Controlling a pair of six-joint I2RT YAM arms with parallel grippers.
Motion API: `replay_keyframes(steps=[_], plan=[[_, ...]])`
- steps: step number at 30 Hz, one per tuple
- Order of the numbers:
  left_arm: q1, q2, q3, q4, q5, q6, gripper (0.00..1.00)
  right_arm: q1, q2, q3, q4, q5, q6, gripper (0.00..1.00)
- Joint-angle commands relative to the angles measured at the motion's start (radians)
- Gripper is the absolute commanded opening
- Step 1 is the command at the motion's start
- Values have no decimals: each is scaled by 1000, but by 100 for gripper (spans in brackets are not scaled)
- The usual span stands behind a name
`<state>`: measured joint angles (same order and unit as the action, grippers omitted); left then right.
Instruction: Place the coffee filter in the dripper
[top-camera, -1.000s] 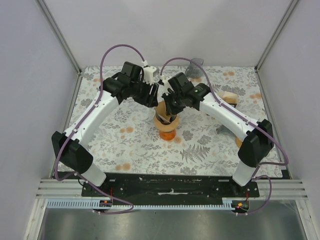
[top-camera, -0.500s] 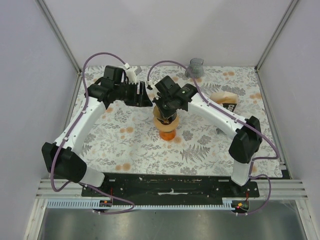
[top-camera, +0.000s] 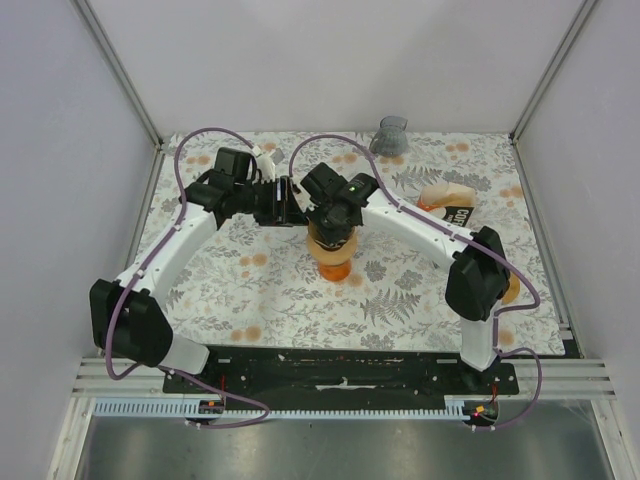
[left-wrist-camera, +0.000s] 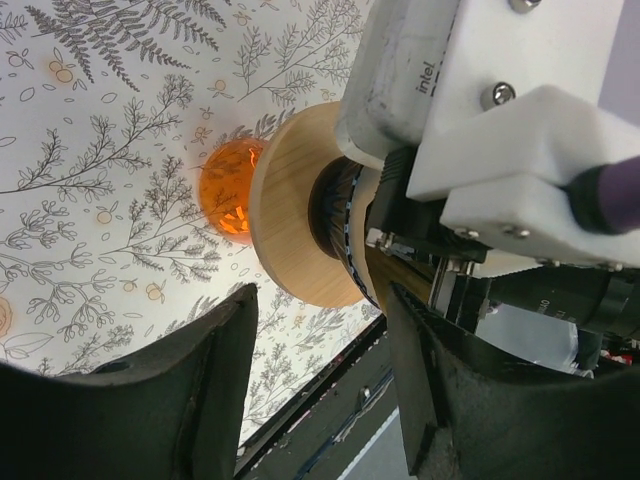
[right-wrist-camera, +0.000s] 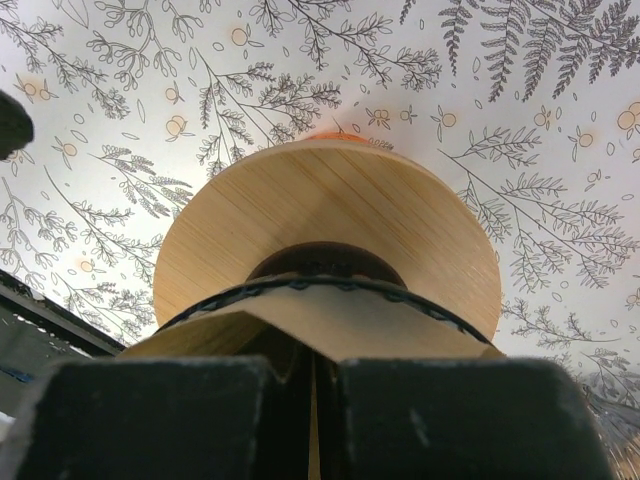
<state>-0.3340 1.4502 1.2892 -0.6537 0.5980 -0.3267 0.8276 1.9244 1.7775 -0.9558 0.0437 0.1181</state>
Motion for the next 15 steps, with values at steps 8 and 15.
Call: replay_keyframes(steps=[8, 15], plan=[[-33, 15, -53, 109, 82, -78, 51, 13, 68, 17, 25, 47, -1, 0], [-37, 52, -65, 121, 89, -89, 46, 15, 87, 7, 29, 51, -8, 0]])
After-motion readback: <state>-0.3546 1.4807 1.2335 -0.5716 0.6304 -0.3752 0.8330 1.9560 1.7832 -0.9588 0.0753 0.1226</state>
